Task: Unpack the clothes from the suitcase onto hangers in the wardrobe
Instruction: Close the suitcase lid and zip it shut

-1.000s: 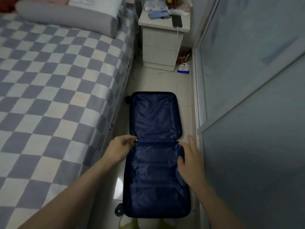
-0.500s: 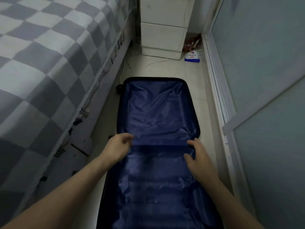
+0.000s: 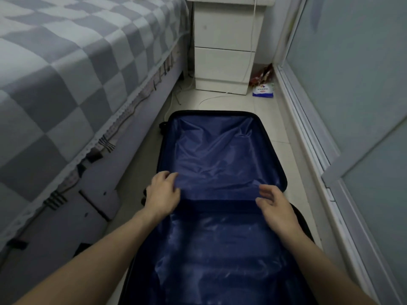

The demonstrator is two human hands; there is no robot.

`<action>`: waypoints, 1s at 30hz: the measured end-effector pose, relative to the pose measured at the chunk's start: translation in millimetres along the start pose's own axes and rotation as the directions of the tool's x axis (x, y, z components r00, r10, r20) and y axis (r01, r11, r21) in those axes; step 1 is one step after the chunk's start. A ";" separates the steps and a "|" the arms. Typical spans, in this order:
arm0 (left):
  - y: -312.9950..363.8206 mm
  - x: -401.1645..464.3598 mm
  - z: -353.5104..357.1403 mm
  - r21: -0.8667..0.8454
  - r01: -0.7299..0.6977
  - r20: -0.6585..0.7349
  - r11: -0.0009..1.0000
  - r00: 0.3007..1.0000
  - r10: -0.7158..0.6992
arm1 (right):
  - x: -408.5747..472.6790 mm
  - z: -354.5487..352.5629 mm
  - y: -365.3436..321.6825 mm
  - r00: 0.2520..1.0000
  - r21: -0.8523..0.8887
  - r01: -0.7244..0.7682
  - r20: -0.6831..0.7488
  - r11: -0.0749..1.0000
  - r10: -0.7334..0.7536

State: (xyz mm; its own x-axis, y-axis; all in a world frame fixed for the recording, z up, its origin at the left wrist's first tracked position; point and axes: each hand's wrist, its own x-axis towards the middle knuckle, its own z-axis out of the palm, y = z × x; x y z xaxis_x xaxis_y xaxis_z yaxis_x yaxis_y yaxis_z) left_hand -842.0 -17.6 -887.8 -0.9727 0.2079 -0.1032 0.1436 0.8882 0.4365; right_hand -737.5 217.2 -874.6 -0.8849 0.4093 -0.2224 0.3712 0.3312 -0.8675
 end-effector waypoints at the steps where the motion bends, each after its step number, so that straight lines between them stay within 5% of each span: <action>1: -2.6 1.7 2.9 0.065 -0.006 0.020 0.998 1.000 0.004 | 4.8 1.1 -1.9 1.000 -0.013 -0.005 -0.004 1.000 0.005; 5: 10.2 21.6 25.9 0.261 -0.235 0.204 0.936 0.961 0.185 | 50.4 -5.8 -7.1 0.992 -0.119 0.020 -0.120 0.993 -0.035; 9: 38.0 29.9 64.0 0.283 -0.405 0.405 0.869 0.872 0.275 | 97.4 -17.4 -11.1 0.987 -0.238 -0.009 -0.156 0.971 -0.029; 16: 43.2 42.2 85.1 0.253 -0.405 0.382 0.879 0.876 0.294 | 186.1 -22.2 2.6 0.987 -0.428 -0.159 -0.079 0.890 0.138; 23: 43.6 47.1 87.0 0.227 -0.385 0.386 0.894 0.879 0.281 | 239.1 -12.0 25.9 0.927 -0.196 -0.372 -0.128 0.907 0.352; 30: 45.3 51.6 88.8 0.243 -0.364 0.394 0.899 0.884 0.252 | 223.4 -14.6 49.2 0.899 -0.278 -0.239 -0.425 0.930 0.104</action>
State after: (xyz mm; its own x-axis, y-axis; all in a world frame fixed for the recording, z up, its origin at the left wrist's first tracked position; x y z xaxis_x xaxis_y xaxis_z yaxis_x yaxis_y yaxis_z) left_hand -869.5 69.7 -952.7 -0.7520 0.5687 -0.3334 0.5276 0.8224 0.2127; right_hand -912.8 337.4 -960.4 -0.6376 0.7637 -0.1013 0.6351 0.4467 -0.6302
